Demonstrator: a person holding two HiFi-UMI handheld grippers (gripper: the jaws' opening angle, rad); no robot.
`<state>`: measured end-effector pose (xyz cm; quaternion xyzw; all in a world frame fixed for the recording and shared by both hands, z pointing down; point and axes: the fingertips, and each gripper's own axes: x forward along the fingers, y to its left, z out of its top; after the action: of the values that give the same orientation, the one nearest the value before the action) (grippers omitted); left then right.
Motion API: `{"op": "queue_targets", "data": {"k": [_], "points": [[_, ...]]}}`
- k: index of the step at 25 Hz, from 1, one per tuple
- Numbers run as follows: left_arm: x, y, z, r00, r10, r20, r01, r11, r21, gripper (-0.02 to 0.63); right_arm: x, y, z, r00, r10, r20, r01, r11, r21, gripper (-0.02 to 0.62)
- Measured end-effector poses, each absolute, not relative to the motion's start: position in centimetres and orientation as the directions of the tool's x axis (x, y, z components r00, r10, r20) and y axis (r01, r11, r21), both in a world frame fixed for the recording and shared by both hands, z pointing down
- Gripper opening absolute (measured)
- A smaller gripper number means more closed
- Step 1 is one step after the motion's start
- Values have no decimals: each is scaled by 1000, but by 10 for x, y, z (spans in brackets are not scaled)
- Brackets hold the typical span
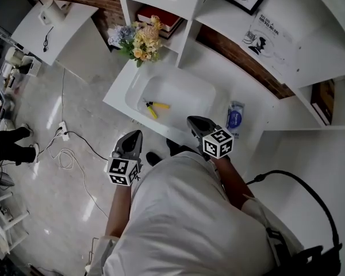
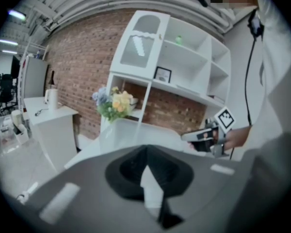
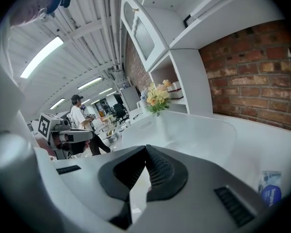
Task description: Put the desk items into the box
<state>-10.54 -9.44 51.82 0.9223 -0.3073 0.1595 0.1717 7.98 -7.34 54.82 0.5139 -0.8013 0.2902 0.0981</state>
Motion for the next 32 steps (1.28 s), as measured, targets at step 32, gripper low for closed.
{"op": "queue_targets", "data": {"k": [32], "points": [[-112,-70,508,809,-452,376,-546,-816,192,3,72,-34,542,-392,-809,439,-896,227,-382,3]]}}
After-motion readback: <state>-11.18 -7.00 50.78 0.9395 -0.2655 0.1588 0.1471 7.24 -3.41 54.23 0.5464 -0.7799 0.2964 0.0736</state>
